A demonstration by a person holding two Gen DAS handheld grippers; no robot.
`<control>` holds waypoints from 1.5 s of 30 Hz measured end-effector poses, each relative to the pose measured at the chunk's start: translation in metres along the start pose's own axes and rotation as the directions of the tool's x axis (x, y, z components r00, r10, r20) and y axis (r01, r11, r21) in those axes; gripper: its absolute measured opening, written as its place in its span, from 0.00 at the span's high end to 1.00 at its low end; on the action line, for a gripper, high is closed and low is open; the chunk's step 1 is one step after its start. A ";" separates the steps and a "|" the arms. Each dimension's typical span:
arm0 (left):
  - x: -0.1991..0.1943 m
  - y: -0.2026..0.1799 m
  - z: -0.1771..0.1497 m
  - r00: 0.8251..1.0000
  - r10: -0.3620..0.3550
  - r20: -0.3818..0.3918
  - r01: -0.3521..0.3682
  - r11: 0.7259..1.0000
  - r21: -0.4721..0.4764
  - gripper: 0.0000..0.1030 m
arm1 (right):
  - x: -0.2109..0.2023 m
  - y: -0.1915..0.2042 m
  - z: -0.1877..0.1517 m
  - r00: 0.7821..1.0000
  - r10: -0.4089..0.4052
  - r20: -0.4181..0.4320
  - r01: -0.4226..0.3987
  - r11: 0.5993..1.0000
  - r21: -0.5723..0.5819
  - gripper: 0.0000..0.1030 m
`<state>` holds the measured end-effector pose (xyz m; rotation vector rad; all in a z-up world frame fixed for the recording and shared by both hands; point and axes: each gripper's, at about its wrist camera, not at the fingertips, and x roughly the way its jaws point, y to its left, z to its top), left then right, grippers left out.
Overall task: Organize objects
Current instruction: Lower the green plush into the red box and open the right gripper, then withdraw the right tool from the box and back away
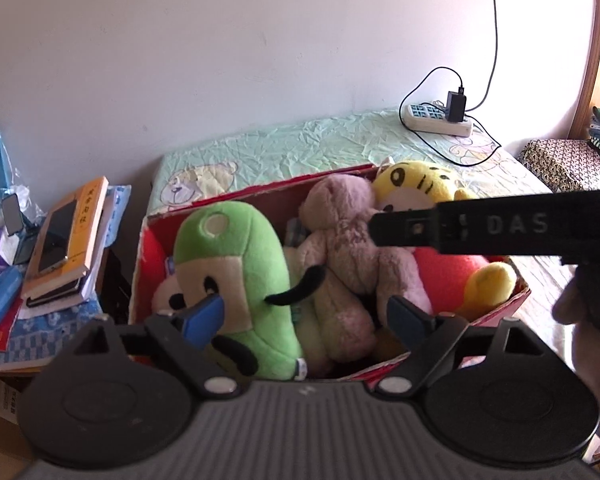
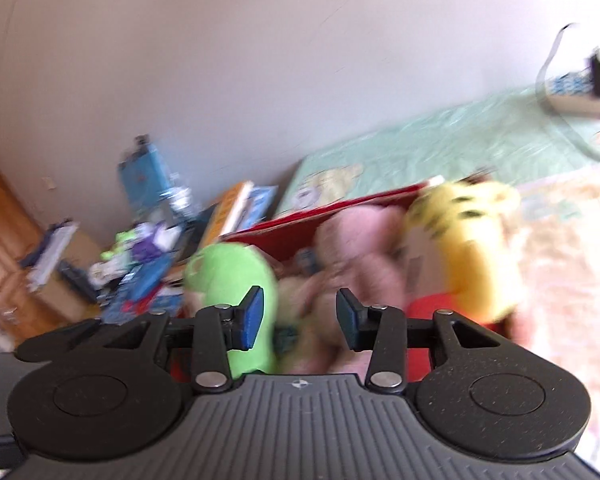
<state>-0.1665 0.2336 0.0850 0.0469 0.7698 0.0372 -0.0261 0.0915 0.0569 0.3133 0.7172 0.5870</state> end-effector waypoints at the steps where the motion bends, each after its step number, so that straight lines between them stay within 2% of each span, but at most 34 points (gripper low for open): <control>1: 0.001 -0.002 0.001 1.000 -0.002 -0.004 0.002 1.000 0.000 0.14 | -0.004 -0.001 0.000 1.000 -0.022 0.010 0.022 1.000 -0.001 0.54; 2: 0.001 -0.006 0.001 1.000 0.000 -0.009 0.001 1.000 0.002 0.13 | -0.009 -0.004 -0.001 0.999 -0.043 0.019 0.043 0.999 0.002 0.51; 8: 0.004 -0.025 0.004 0.999 0.024 -0.025 -0.023 0.999 0.030 0.06 | -0.028 -0.015 -0.009 0.987 -0.156 0.051 0.155 0.988 0.010 0.51; 13: 0.005 -0.038 0.005 0.998 0.022 -0.052 -0.021 0.999 0.030 0.06 | -0.041 -0.024 -0.016 0.974 -0.220 0.056 0.218 0.975 0.035 0.49; 15: 0.005 -0.043 0.005 0.998 0.032 -0.058 -0.030 0.999 0.028 0.05 | -0.044 -0.027 -0.017 0.971 -0.233 0.051 0.232 0.972 0.039 0.49; 20: 0.001 -0.054 0.007 0.992 0.119 -0.032 -0.119 0.993 0.006 0.01 | -0.050 -0.029 -0.018 0.962 -0.269 0.052 0.270 0.963 -0.006 0.46; 26: 0.001 -0.071 0.014 0.982 0.182 -0.051 -0.183 0.983 -0.017 0.01 | -0.062 -0.040 -0.013 0.967 -0.249 0.051 0.250 0.968 -0.023 0.45; 30: 0.001 -0.091 0.018 0.982 0.178 -0.070 -0.179 0.984 -0.012 0.01 | -0.073 -0.054 -0.011 0.961 -0.275 0.043 0.277 0.960 -0.041 0.44; 34: 0.002 -0.113 0.023 0.981 0.172 -0.085 -0.173 0.985 -0.013 0.01 | -0.085 -0.072 -0.010 0.949 -0.311 0.043 0.313 0.949 -0.036 0.38; 45: 0.012 -0.185 0.032 0.987 0.115 -0.110 -0.113 0.993 0.023 0.01 | -0.121 -0.129 -0.008 0.901 -0.433 0.019 0.434 0.901 -0.013 0.37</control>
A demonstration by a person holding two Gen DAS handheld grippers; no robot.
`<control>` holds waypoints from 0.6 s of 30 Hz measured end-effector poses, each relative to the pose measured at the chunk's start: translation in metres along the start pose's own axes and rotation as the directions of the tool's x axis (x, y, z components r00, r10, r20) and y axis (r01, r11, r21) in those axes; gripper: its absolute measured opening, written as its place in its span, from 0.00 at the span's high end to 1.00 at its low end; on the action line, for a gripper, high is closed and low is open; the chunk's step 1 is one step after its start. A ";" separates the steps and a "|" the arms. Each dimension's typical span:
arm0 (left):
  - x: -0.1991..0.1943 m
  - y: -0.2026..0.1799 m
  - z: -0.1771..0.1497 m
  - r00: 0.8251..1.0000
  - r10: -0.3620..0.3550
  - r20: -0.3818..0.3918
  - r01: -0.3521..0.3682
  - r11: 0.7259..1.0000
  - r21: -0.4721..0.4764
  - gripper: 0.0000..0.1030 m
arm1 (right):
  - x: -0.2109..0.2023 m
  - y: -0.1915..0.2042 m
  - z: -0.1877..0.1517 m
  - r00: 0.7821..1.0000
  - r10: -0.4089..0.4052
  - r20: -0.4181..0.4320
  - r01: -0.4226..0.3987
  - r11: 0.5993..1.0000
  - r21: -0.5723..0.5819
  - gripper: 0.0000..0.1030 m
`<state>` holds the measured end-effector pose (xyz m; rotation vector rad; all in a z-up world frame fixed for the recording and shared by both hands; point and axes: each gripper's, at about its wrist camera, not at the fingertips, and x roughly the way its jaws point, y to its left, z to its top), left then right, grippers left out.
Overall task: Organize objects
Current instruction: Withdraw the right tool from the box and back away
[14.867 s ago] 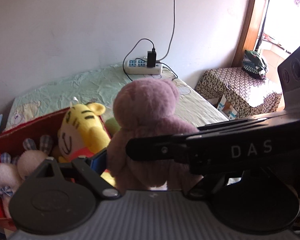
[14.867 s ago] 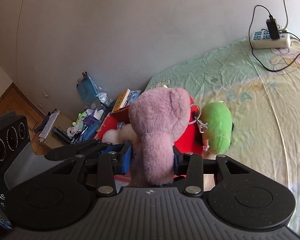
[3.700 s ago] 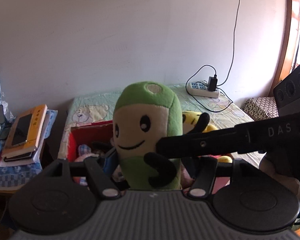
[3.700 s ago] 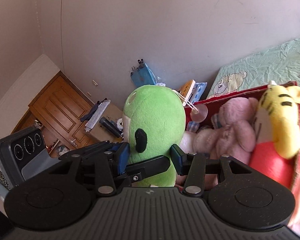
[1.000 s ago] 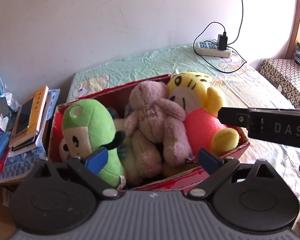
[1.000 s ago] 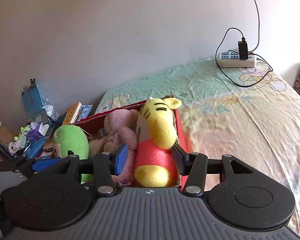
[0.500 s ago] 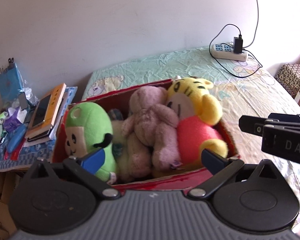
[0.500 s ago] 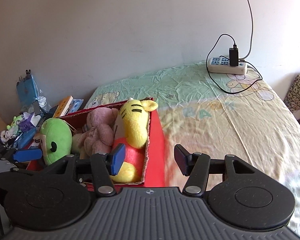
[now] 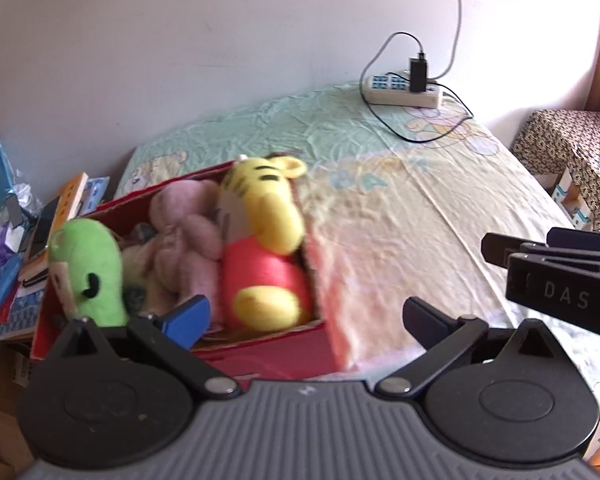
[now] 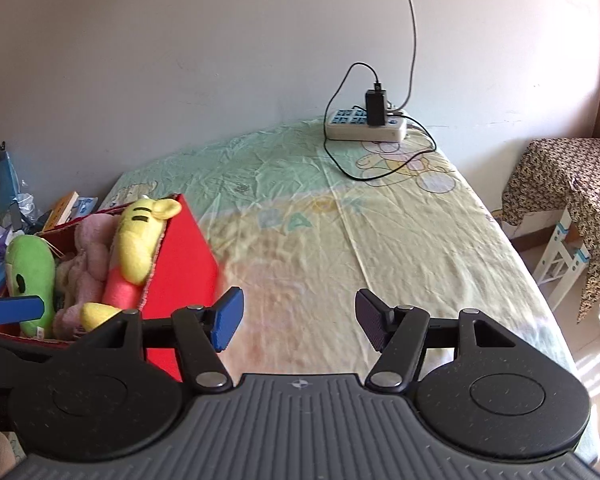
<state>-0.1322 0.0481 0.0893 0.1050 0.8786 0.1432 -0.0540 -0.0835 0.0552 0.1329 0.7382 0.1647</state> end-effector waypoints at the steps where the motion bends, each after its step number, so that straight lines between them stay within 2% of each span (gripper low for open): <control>1: 0.001 -0.006 0.000 1.000 -0.005 -0.005 0.005 1.000 0.004 0.01 | 0.000 -0.006 0.000 1.000 -0.009 -0.006 0.009 1.000 0.002 0.37; 9: 0.012 -0.046 0.003 0.998 -0.018 -0.061 0.019 0.999 0.029 0.01 | 0.001 -0.037 -0.002 0.996 -0.068 -0.054 0.068 0.998 0.001 0.34; 18: 0.014 -0.055 0.004 0.996 -0.005 -0.090 0.006 1.000 0.016 0.01 | 0.013 -0.050 0.000 0.994 -0.055 -0.097 0.054 0.998 -0.009 0.31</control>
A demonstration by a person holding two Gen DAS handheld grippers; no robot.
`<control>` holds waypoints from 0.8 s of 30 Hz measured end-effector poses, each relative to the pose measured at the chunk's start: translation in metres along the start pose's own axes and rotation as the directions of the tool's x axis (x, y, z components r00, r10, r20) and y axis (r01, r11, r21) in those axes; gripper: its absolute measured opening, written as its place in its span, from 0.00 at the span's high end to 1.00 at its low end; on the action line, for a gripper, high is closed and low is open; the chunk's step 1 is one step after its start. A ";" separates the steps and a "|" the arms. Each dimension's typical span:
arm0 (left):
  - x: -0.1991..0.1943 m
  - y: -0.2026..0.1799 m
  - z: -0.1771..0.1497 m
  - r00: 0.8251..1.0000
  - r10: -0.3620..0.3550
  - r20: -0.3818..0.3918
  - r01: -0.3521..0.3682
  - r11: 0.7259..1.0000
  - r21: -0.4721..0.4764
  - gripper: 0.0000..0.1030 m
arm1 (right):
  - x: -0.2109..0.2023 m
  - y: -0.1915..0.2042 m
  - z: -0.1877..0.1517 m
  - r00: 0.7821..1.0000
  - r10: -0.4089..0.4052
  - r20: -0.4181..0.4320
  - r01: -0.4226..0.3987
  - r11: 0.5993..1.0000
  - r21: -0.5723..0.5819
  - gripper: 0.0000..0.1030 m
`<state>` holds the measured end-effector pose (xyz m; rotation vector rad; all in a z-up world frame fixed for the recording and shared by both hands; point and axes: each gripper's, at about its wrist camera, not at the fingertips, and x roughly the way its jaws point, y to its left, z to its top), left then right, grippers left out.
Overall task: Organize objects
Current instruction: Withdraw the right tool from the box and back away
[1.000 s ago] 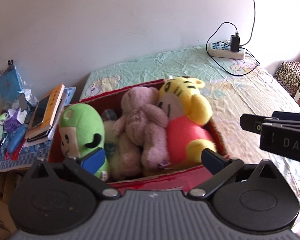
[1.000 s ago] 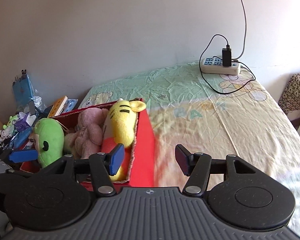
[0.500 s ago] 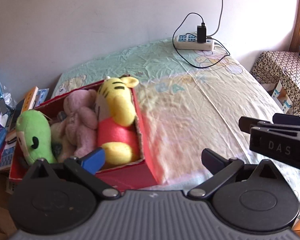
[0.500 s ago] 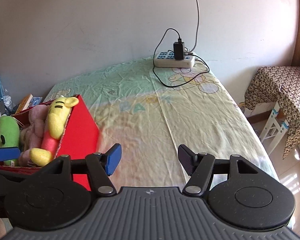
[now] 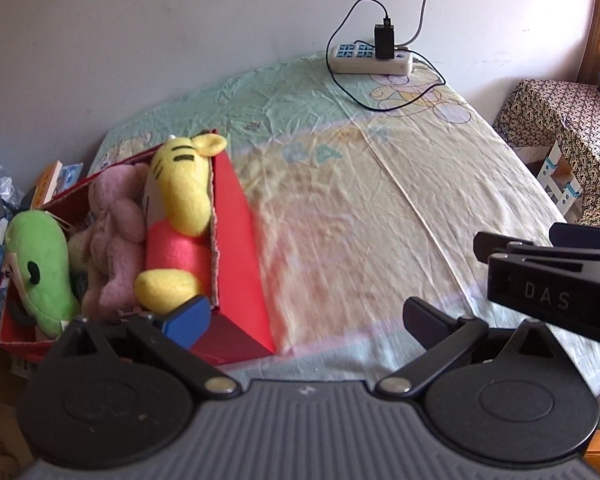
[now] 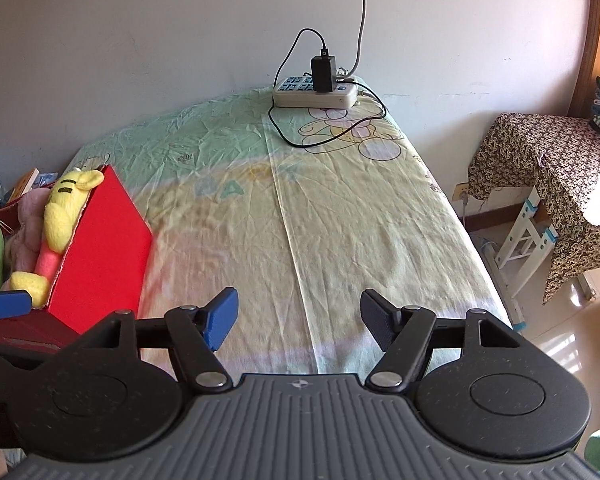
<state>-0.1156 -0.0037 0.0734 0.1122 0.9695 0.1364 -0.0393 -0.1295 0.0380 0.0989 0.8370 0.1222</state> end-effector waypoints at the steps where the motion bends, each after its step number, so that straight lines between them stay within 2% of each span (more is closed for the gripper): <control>1: 0.000 0.000 0.000 1.000 0.002 -0.004 -0.002 1.000 -0.003 0.01 | 0.001 0.000 0.000 1.000 0.002 -0.003 -0.002 1.000 -0.001 0.30; 10: -0.011 0.027 -0.007 1.000 0.028 -0.013 -0.029 0.996 -0.082 0.01 | 0.002 0.010 0.000 1.000 0.007 -0.019 -0.007 1.000 -0.027 0.25; 18: -0.025 0.077 -0.013 0.998 0.058 0.020 -0.054 0.989 -0.135 0.01 | -0.005 0.054 0.004 0.999 0.003 -0.033 -0.007 0.992 -0.123 0.25; 24: -0.030 0.126 -0.016 0.999 0.041 0.033 -0.036 0.986 -0.160 0.01 | -0.015 0.098 0.013 1.000 -0.006 -0.020 0.003 0.990 -0.140 0.23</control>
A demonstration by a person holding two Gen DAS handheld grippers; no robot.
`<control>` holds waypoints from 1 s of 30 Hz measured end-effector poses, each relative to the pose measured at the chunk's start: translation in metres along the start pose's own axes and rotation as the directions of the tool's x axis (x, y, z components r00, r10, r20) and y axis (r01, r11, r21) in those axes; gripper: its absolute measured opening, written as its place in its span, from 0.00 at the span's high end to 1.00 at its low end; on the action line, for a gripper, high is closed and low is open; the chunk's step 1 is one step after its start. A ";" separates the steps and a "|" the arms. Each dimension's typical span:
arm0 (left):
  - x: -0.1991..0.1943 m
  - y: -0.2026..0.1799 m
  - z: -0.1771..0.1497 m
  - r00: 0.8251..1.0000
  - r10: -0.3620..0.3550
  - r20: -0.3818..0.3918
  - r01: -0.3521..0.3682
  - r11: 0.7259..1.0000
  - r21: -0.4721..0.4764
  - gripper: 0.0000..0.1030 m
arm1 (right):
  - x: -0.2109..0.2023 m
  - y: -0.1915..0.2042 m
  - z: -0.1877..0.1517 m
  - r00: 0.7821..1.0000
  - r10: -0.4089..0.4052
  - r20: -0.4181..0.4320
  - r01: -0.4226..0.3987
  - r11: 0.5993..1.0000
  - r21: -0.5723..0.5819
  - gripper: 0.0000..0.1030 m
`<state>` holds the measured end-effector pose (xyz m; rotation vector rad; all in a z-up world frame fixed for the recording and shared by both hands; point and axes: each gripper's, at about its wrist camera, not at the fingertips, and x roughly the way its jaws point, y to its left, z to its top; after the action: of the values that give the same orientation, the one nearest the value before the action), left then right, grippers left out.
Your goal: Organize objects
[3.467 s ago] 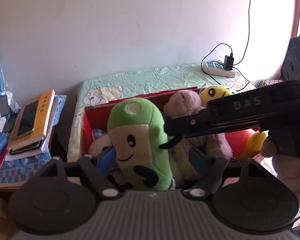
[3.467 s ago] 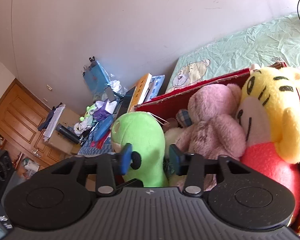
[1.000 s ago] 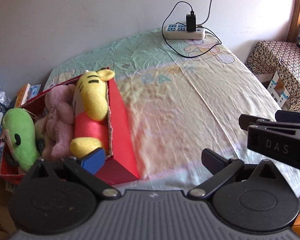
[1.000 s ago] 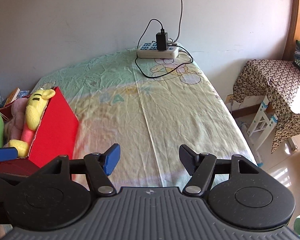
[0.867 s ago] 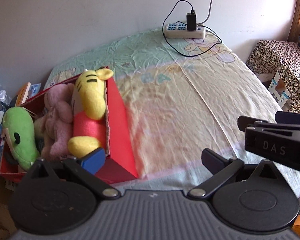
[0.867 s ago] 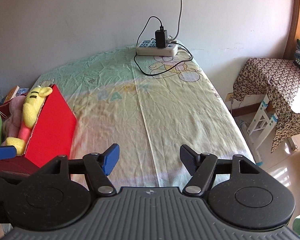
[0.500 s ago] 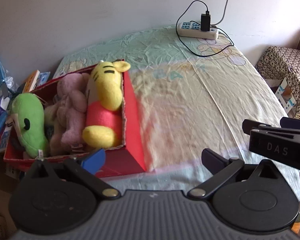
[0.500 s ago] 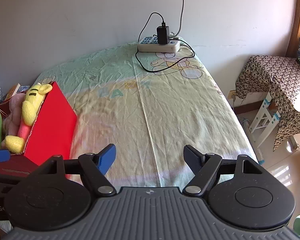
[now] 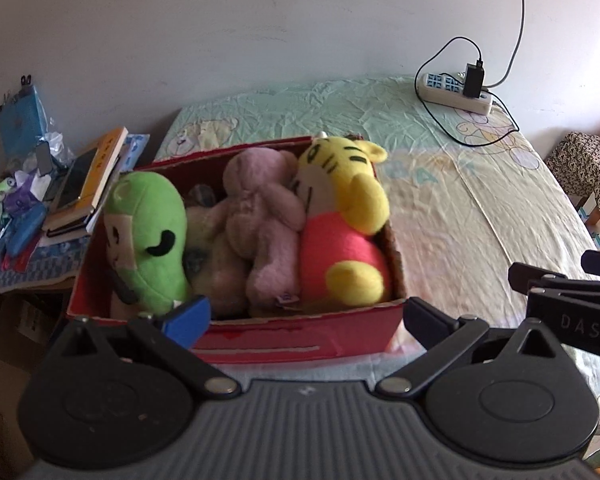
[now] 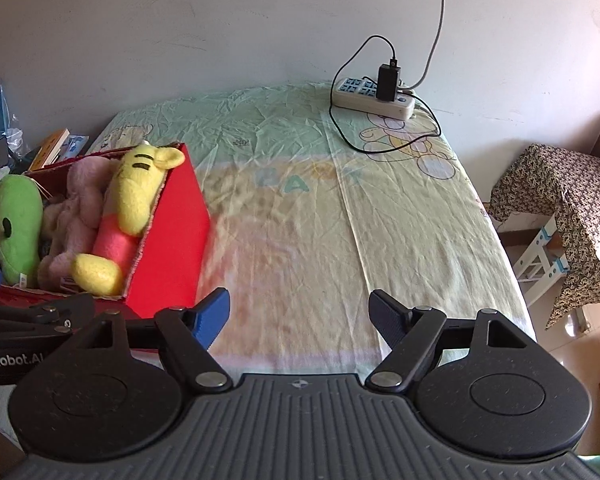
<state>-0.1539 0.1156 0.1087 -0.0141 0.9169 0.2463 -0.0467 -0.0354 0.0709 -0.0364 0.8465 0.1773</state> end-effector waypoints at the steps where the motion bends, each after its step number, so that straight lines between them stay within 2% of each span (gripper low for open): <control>1: -0.001 0.009 0.001 1.000 -0.016 0.006 0.016 1.000 -0.003 0.01 | -0.002 0.009 0.003 1.000 -0.001 0.005 0.001 1.000 -0.003 0.23; 6: -0.001 0.049 0.004 0.999 -0.024 0.041 0.025 0.999 -0.021 0.00 | -0.006 0.049 0.012 0.999 -0.002 0.048 0.003 1.000 -0.009 0.18; 14: 0.015 0.101 0.003 0.999 -0.023 0.031 0.025 0.998 -0.056 0.00 | 0.007 0.098 0.022 0.998 -0.024 0.065 0.023 1.000 0.003 0.18; 19: 0.028 0.113 0.001 1.000 -0.026 -0.011 0.026 0.999 -0.040 0.00 | 0.012 0.116 0.022 0.998 -0.017 0.057 0.017 1.000 0.016 0.18; 24: 0.034 0.125 0.000 0.998 -0.052 -0.031 0.051 0.998 -0.041 0.00 | 0.009 0.127 0.022 0.995 -0.046 0.085 0.045 0.999 0.023 0.18; 30: 0.039 0.132 0.004 0.999 -0.022 -0.033 0.021 0.999 -0.032 0.00 | 0.014 0.134 0.030 0.997 -0.036 0.071 0.034 0.999 0.027 0.17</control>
<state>-0.1561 0.2525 0.0927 -0.0577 0.9451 0.2415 -0.0380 0.1015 0.0852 -0.0210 0.7761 0.1341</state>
